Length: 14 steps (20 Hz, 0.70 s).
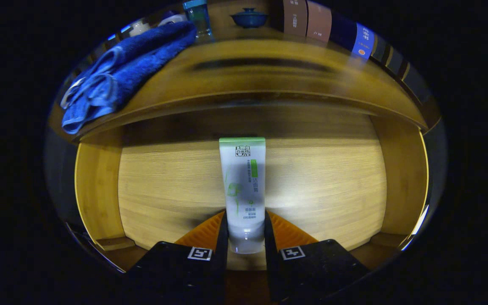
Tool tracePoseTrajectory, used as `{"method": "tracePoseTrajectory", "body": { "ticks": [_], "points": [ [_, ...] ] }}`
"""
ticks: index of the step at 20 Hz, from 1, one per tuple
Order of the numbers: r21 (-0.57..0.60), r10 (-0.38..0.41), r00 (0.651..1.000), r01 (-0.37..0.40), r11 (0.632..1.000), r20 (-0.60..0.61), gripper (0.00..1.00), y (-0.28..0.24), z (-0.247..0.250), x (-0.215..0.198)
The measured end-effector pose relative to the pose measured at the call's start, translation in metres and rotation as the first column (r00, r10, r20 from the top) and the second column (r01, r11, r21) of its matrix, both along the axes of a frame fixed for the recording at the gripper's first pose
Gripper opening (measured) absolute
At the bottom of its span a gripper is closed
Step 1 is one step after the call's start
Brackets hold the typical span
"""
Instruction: Pull open the drawer, take out the items inside it, and place them on the countertop above the cabinet.
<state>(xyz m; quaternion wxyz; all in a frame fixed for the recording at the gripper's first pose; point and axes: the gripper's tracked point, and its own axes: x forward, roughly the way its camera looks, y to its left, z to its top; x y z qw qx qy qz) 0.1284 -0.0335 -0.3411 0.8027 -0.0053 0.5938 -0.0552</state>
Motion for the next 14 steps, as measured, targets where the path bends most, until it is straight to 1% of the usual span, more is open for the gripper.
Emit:
{"method": "tracePoseTrajectory", "body": {
  "ticks": [4, 7, 8, 10, 14],
  "points": [
    [0.029, 0.026, 0.996, -0.028, 0.999, 0.084, 0.44, 0.009, 0.041, -0.032],
    [0.058, 0.025, 0.984, -0.036, 0.998, 0.178, 0.43, 0.013, 0.083, -0.032],
    [0.055, 0.029, 0.976, -0.042, 0.998, 0.218, 0.44, 0.013, 0.097, -0.026],
    [0.04, 0.035, 0.958, -0.048, 0.998, 0.286, 0.44, 0.009, 0.123, 0.0],
    [0.066, 0.003, 0.942, -0.027, 0.997, 0.335, 0.43, 0.007, 0.152, 0.066]
  ]
}}
